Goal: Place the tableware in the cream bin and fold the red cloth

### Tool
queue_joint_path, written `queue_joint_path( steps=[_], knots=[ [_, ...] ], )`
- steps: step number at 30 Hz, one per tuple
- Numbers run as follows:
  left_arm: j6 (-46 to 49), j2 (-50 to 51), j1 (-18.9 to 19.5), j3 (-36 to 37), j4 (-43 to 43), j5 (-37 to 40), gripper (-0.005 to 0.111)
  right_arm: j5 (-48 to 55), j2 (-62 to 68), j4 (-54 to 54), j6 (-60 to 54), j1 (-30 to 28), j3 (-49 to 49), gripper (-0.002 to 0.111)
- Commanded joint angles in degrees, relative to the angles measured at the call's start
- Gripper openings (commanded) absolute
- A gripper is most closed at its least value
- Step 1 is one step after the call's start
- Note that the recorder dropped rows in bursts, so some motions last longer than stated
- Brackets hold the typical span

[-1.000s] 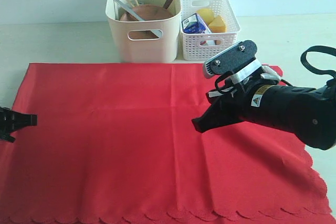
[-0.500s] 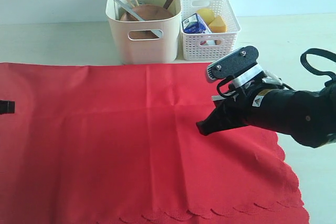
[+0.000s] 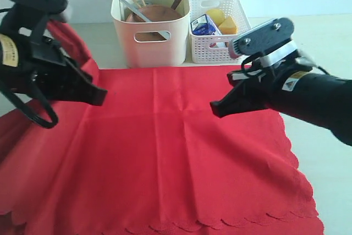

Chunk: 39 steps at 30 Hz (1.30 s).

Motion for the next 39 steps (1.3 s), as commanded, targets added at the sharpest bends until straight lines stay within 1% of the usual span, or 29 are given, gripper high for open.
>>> queue_joint_path(
  steps=[1, 5, 9, 12, 13, 14, 15, 16, 17, 18, 19, 21, 23, 25, 27, 28, 30, 31, 32, 35, 36, 38, 39],
  knots=[
    [-0.9, 5.6, -8.6, -5.6, -0.8, 1.3, 0.000, -4.8, -11.5, 6.5, -5.8, -0.4, 4.4, 0.000],
    [-0.9, 12.7, -13.5, -12.8, -0.8, 2.6, 0.000, -10.0, -23.3, 17.4, -14.2, -0.4, 9.4, 0.000],
    [-0.5, 20.8, -18.0, -23.7, -0.8, 9.0, 0.000, -11.0, -33.9, 25.7, -21.3, -0.4, 12.7, 0.000],
    [-0.5, 26.7, -20.2, -32.4, -0.8, 13.2, 0.000, -11.0, -39.8, 26.4, -22.0, -0.4, 14.4, 0.000],
    [-0.5, 30.6, -21.4, -38.5, -0.8, 17.2, 0.000, -11.0, -42.4, 26.4, -22.1, -0.4, 15.2, 0.000],
    [-0.5, 32.1, -21.9, -41.4, -0.8, 18.6, 0.000, -11.0, -43.1, 26.4, -22.1, -0.4, 15.4, 0.000],
    [0.1, 36.2, -23.0, -46.6, -0.9, 20.9, 0.000, -11.0, -44.1, 26.4, -22.1, -0.4, 15.5, 0.000],
    [1.0, 37.8, -23.6, -48.5, -1.1, 21.4, 0.000, -11.2, -44.3, 26.4, -22.1, -0.4, 15.6, 0.000],
    [1.3, 41.6, -24.5, -53.3, -2.1, 22.7, 0.000, -11.9, -44.3, 26.4, -22.1, -0.4, 15.9, 0.000],
    [1.8, 43.5, -24.7, -55.2, -2.8, 23.7, 0.000, -12.0, -44.3, 26.7, -22.1, -0.4, 16.0, 0.000],
    [3.8, 46.9, -25.2, -59.5, -3.3, 25.4, 0.000, -12.1, -44.3, 27.4, -22.3, -0.4, 16.0, 0.000],
    [4.3, 50.9, -26.0, -64.1, -3.8, 25.9, 0.000, -12.4, -44.3, 27.8, -23.9, -0.4, 16.0, 0.000],
    [4.3, 54.0, -26.6, -66.6, -3.4, 23.9, 0.000, -12.8, -44.3, 29.7, -25.4, -0.4, 16.0, 0.000],
    [4.3, 56.3, -26.7, -67.3, -3.2, 18.3, 0.000, -13.5, -44.3, 31.0, -26.0, -0.4, 16.0, 0.000],
    [4.3, 57.4, -26.7, -67.3, -2.8, 14.8, 0.000, -13.5, -44.3, 31.0, -26.2, -0.4, 16.0, 0.000],
    [4.0, 57.4, -26.7, -67.3, -2.6, 14.2, 0.003, -13.5, -44.3, 31.1, -26.2, -0.4, 16.0, 0.000],
    [3.9, 57.4, -26.7, -67.3, -2.6, 14.1, 0.013, -13.5, -44.3, 31.1, -26.2, -0.4, 16.0, 0.000],
    [3.9, 57.4, -26.7, -67.3, -2.6, 13.9, 0.022, -13.5, -44.3, 31.1, -26.2, -0.4, 16.0, 0.000],
    [3.9, 57.4, -26.7, -67.3, -2.6, 13.8, 0.034, -13.5, -44.3, 31.1, -26.2, -0.4, 16.0, 0.000],
    [4.2, 57.4, -26.7, -67.3, -2.7, 14.3, 0.076, -13.5, -44.3, 31.1, -26.2, -0.4, 16.0, 0.000],
    [5.0, 57.4, -26.7, -67.3, -2.7, 14.3, 0.088, -13.5, -44.3, 31.1, -26.2, -0.4, 16.0, 0.000],
    [5.7, 57.0, -26.7, -67.3, -2.7, 14.4, 0.105, -13.5, -44.3, 31.1, -26.2, -0.4, 16.0, 0.000],
    [5.7, 56.8, -26.7, -67.3, -2.7, 14.6, 0.105, -13.5, -44.3, 31.1, -26.4, -0.4, 16.0, 0.000]
  ],
)
